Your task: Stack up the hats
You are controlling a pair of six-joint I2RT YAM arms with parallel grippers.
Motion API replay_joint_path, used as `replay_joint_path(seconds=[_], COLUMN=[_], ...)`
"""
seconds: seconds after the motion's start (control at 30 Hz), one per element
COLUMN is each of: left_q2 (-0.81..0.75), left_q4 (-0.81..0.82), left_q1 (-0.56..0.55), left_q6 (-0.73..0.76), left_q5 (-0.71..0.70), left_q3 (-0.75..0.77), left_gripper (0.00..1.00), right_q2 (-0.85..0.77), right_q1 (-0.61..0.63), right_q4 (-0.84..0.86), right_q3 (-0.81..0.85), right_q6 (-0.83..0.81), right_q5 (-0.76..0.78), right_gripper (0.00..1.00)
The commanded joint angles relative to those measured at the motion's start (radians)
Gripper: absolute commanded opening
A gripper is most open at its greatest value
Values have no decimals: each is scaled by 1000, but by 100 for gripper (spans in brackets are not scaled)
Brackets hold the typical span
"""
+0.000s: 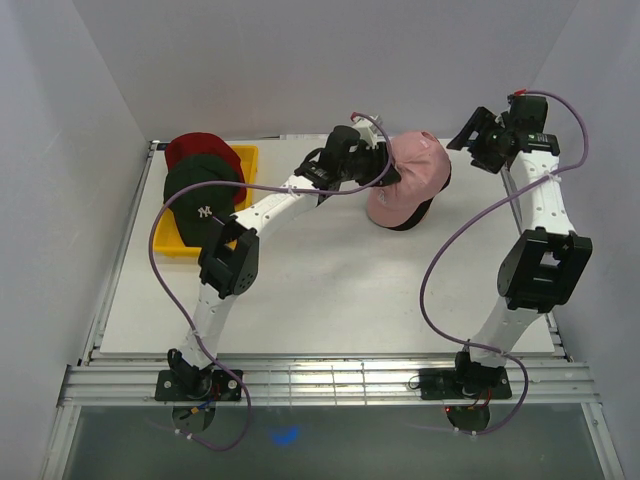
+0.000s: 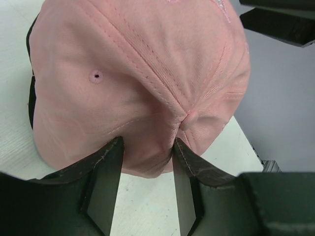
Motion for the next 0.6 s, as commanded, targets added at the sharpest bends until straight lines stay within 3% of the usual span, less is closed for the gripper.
replay_joint_path(seconds=[0.0, 0.57], left_q2=[-90, -91], left_q4=[-19, -33], left_q1=[-2, -3], left_q6=[18, 9], left_q5=[-11, 0], left_q3=[-48, -34], left_gripper=[55, 57], right_q2=[44, 123], right_q1=[-4, -5], right_q4=[44, 78], right_q3=[83, 51], right_q6=[29, 21], right_q5=[-32, -25], right_gripper=[84, 75])
